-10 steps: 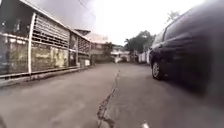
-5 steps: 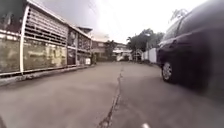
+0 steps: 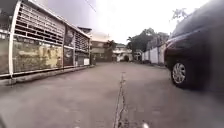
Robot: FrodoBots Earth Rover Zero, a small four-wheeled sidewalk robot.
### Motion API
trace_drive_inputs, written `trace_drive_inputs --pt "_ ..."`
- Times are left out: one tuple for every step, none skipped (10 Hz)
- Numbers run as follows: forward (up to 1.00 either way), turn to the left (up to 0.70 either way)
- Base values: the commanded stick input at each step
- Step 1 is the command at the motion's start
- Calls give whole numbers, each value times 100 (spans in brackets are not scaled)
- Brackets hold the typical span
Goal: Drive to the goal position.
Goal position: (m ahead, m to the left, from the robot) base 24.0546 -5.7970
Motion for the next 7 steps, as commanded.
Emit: trace_drive_inputs --pt "100 1" --pt "100 1" --pt "100 1" --pt "100 1" --pt "100 1" --pt "100 1" --pt "100 -30"
